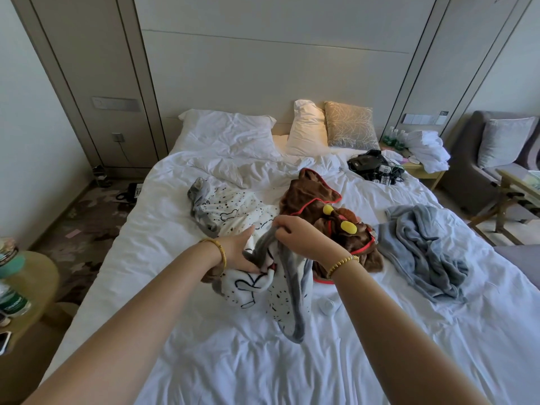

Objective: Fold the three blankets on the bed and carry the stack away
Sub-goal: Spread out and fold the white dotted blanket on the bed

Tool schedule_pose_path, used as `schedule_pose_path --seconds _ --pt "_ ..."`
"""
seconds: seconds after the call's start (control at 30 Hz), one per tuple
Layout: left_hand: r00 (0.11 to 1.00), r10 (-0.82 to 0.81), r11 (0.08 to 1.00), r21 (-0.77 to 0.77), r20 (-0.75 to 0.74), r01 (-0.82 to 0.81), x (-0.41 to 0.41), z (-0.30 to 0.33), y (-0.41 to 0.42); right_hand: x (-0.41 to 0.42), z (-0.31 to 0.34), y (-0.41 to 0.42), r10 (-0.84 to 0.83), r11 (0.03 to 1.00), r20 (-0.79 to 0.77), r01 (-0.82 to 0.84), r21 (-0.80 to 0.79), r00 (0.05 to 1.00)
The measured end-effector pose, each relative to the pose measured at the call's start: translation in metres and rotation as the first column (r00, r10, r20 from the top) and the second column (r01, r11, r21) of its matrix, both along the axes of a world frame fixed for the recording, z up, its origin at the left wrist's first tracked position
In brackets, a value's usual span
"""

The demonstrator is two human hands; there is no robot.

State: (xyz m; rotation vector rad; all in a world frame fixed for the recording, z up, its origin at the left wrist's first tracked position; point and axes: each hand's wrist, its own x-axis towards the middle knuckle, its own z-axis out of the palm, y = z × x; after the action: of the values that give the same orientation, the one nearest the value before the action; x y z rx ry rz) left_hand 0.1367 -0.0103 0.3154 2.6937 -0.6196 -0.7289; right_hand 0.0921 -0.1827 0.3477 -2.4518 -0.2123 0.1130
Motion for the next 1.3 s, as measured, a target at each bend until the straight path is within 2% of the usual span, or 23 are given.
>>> schedule_pose_path --seconds 0.03,0.1,0.2,0.27,0.33,0.5,0.6,0.7,0.77,0.8,0.87,0.93,0.97,1.03,1.1,1.17,1.3 --pt "1.000 0.007 0.999 0.033 0.014 -0.007 0.003 0.000 0.004 0.000 0.000 -0.003 -0.013 1.000 -0.007 0.013 0.006 1.000" --pt "0.989 0.043 0.998 0.048 0.143 -0.050 0.011 0.001 0.017 -0.003 -0.004 -0.013 -0.049 0.997 -0.041 0.051 0.058 0.998" --pt "0.902 0.223 0.974 -0.118 0.368 -0.193 0.022 0.005 0.039 -0.009 -0.017 -0.022 -0.115 0.982 -0.133 0.133 0.133 0.984" --pt "0.832 0.297 0.951 -0.218 0.468 -0.217 0.027 0.007 0.044 -0.011 -0.028 -0.019 -0.161 0.966 -0.210 0.198 0.167 0.964" --pt "0.795 0.288 0.956 -0.208 0.534 -0.206 0.028 0.009 0.044 -0.010 -0.034 -0.013 -0.157 0.965 -0.234 0.199 0.168 0.960" --pt "0.727 0.300 0.953 -0.228 0.617 -0.199 0.023 0.004 0.057 -0.006 -0.040 -0.008 -0.107 0.978 -0.156 0.132 0.163 0.982" --pt "0.778 0.280 0.960 -0.190 0.562 -0.208 0.021 -0.003 0.062 -0.004 -0.041 -0.010 -0.136 0.964 -0.099 0.154 0.216 0.986" --pt "0.899 0.186 0.978 0.016 0.397 -0.209 0.020 -0.008 0.065 -0.001 -0.033 -0.005 -0.126 0.962 -0.059 0.136 0.237 0.990" --pt "0.933 0.137 0.973 0.133 0.332 -0.190 0.020 -0.010 0.064 0.003 -0.027 0.001 -0.075 0.979 -0.064 0.086 0.186 0.995" --pt "0.940 0.132 0.980 0.099 0.315 -0.171 0.019 -0.009 0.059 0.006 -0.024 0.004 -0.044 0.987 -0.076 0.055 0.151 0.996" --pt "0.963 0.137 0.982 -0.160 0.231 -0.102 0.010 -0.004 0.044 0.010 -0.018 0.012 0.002 0.996 -0.088 0.006 0.092 0.996" --pt "0.993 0.092 0.923 -0.381 0.073 -0.057 0.000 0.006 0.024 0.013 -0.014 0.018 0.012 0.998 -0.075 -0.007 0.066 0.997" --pt "0.998 0.065 0.911 -0.409 0.016 -0.053 -0.003 0.008 0.017 0.014 -0.012 0.019 0.010 0.998 -0.070 -0.006 0.061 0.998" --pt "0.999 0.049 0.928 -0.371 0.002 -0.045 -0.005 0.005 0.010 0.014 -0.011 0.018 0.000 0.998 -0.069 0.003 0.056 0.998" --pt "0.997 0.068 0.930 -0.364 0.040 -0.049 -0.006 0.004 0.006 0.013 -0.012 0.014 -0.029 0.999 -0.067 0.030 0.019 0.997" --pt "0.992 0.102 0.901 -0.430 0.072 -0.062 -0.009 0.004 0.001 0.013 -0.019 0.011 -0.083 0.996 -0.071 0.080 -0.042 0.994" --pt "0.957 0.196 0.865 -0.498 0.214 -0.066 -0.010 0.016 -0.005 0.007 -0.044 0.001 -0.303 0.951 -0.088 0.295 -0.090 0.949"
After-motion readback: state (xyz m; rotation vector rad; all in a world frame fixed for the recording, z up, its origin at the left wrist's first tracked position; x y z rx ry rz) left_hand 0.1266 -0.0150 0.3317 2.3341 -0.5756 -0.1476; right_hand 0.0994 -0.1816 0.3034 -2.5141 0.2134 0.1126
